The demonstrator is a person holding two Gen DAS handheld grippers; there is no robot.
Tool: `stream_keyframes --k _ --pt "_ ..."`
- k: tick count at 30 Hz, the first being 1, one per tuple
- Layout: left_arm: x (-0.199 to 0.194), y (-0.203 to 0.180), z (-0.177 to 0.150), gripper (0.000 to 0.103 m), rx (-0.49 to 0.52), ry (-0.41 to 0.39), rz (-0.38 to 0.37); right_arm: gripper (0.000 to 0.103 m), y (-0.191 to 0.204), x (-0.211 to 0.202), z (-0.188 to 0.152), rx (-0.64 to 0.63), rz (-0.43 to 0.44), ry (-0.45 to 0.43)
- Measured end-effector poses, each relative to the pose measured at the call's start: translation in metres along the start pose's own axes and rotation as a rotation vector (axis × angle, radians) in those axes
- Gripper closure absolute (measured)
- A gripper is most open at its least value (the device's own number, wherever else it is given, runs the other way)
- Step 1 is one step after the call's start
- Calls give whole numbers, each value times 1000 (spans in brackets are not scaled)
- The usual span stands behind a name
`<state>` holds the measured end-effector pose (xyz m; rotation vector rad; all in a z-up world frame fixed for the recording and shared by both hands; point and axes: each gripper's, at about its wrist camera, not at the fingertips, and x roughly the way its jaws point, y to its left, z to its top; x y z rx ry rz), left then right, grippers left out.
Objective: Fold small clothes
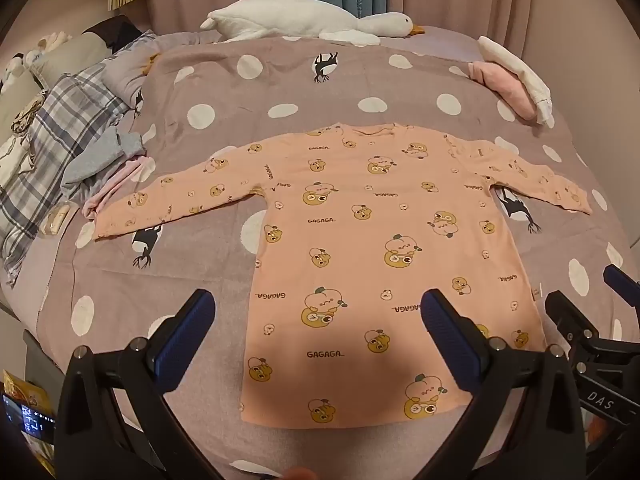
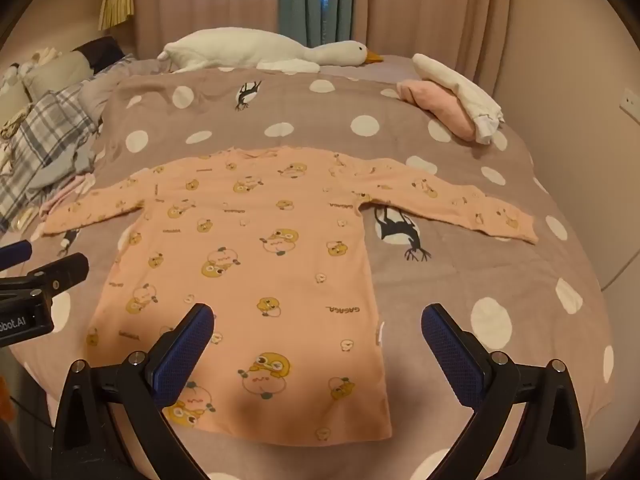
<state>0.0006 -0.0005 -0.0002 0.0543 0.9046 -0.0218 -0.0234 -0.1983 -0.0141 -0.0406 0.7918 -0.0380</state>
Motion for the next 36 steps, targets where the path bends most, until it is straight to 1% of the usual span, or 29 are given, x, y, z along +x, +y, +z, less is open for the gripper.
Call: stream_keyframes --k 5,6,15,16,36 --pt "3 -4 1 0 -7 3 -4 0 0 4 -4 -2 -3 5" --pt "2 -6 1 0 -7 2 -4 0 1 -3 1 -2 2 3" --pt "-2 -1 -1 0 -7 -8 -20 0 2 -4 5 2 3 6" --pt "-2 -1 -1 0 -7 -8 -20 0 1 -2 1 -3 3 -2" --pt "0 -2 -3 0 -1 -3 -19 0 2 -4 1 -3 2 -2"
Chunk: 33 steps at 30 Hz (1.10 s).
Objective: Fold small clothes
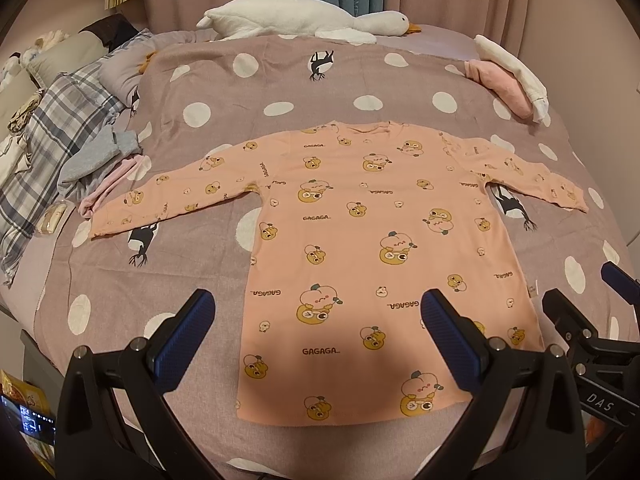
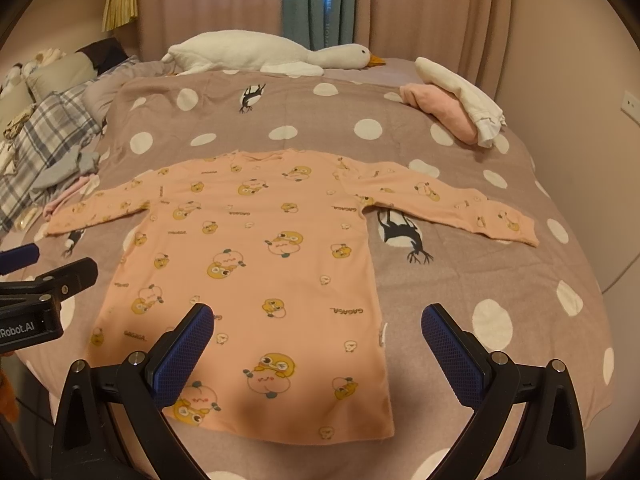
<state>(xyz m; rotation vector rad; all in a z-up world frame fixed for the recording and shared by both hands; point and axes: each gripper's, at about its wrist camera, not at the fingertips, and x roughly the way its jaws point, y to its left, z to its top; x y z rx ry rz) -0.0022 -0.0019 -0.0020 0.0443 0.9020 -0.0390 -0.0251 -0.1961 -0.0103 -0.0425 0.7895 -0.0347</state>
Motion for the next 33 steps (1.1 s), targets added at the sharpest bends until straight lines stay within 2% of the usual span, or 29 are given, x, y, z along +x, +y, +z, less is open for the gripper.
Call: stream_keyframes --k 33 --pt "-2 -3 2 0 10 -1 6 0 -1 0 -1 2 2 -4"
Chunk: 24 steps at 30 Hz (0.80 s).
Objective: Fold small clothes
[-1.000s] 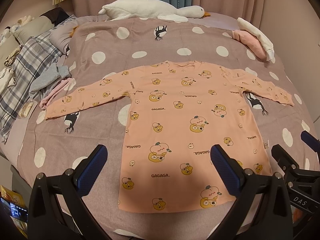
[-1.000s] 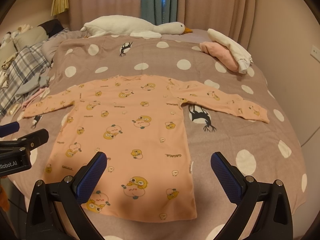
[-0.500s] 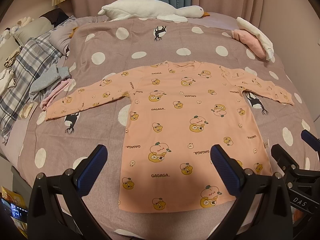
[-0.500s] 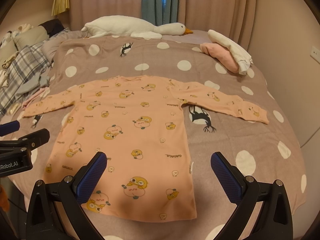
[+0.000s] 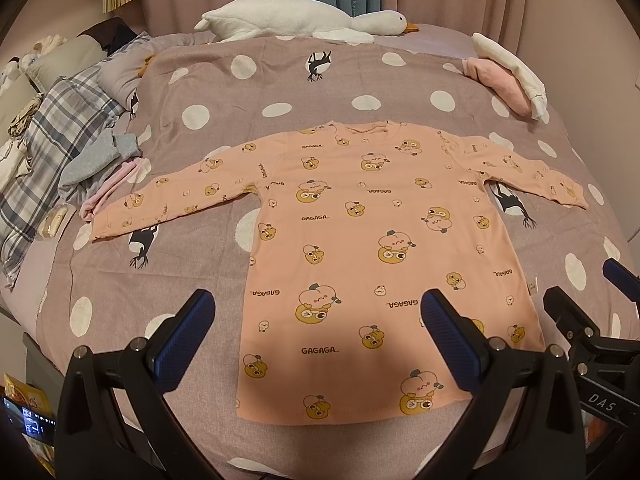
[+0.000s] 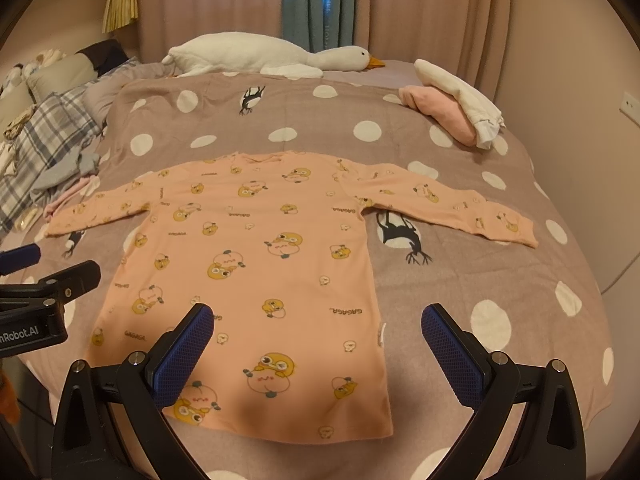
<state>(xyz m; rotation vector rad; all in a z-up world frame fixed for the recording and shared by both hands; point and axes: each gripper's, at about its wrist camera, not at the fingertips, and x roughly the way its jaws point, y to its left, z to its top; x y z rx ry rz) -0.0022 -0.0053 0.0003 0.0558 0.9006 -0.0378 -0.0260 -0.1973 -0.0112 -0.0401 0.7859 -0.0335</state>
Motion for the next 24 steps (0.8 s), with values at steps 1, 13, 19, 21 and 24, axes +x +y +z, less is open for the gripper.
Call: stream_keyframes --k 1,13,19,21,24 --pt "1 -1 0 0 2 -1 0 0 0 0 0 0 0 1" --pt "47 5 -10 0 -52 107 -73 0 -29 27 -18 190 233 100" --pt "59 1 -9 0 -41 138 -95 0 -66 39 -23 341 282 85" --pt "62 1 -4 0 -58 143 -158 0 -80 39 -22 382 299 65" --pt "66 2 6 0 -111 147 -282 0 -109 39 -19 469 334 22"
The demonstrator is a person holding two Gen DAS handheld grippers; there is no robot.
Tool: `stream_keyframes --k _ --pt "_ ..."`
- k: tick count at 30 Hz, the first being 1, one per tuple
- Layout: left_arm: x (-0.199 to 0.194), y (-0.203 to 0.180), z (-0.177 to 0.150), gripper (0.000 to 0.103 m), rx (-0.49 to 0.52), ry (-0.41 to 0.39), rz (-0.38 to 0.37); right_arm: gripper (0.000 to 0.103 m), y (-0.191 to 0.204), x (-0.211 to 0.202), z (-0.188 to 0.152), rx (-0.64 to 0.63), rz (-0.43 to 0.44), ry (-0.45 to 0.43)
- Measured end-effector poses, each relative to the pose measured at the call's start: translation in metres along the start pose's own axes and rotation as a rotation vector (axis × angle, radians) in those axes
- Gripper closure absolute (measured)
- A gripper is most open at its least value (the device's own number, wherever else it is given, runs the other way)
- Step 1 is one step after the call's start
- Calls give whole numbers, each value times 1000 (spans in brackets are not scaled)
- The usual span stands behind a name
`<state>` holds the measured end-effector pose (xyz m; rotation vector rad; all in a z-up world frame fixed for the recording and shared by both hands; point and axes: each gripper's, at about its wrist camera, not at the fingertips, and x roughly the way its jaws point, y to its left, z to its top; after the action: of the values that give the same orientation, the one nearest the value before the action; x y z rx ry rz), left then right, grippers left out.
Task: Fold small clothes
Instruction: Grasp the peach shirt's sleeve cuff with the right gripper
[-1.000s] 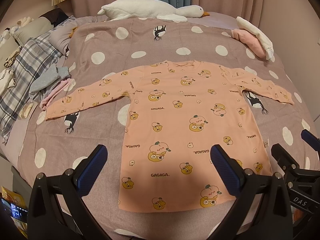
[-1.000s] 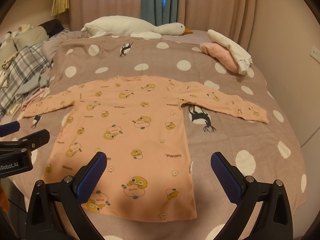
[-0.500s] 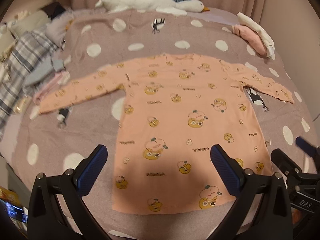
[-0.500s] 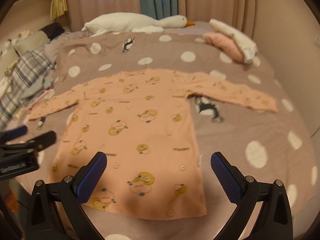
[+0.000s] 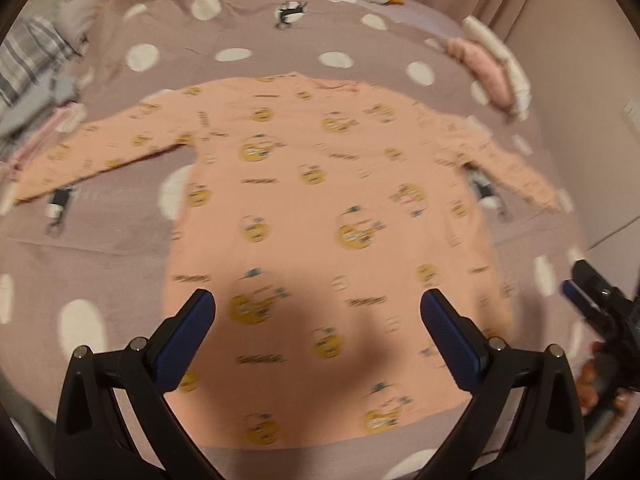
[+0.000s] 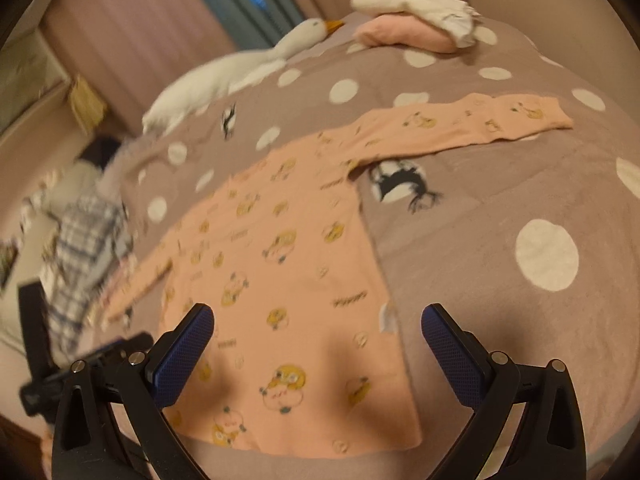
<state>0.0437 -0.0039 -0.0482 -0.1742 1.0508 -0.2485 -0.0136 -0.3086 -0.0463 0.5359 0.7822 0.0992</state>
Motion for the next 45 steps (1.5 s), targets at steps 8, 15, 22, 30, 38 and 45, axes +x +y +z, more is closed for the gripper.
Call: stream_keyframes --k 8,15,22,30,38,45 --pt "25 2 36 0 -113 18 -154 0 -98 4 57 244 11 -90" --pt "34 -4 72 0 -135 -38 -184 0 -181 35 111 393 -112 -145" --pt "43 -7 96 0 -134 -72 -168 0 -229 64 142 523 -104 -198" --pt "56 -2 98 0 -146 -49 -142 32 -251 74 158 621 -46 -301" --pt "53 10 96 0 -157 -53 -107 90 -254 78 165 610 -160 -249" --pt "51 28 86 1 -188 -22 -17 92 -180 61 192 362 -173 -229"
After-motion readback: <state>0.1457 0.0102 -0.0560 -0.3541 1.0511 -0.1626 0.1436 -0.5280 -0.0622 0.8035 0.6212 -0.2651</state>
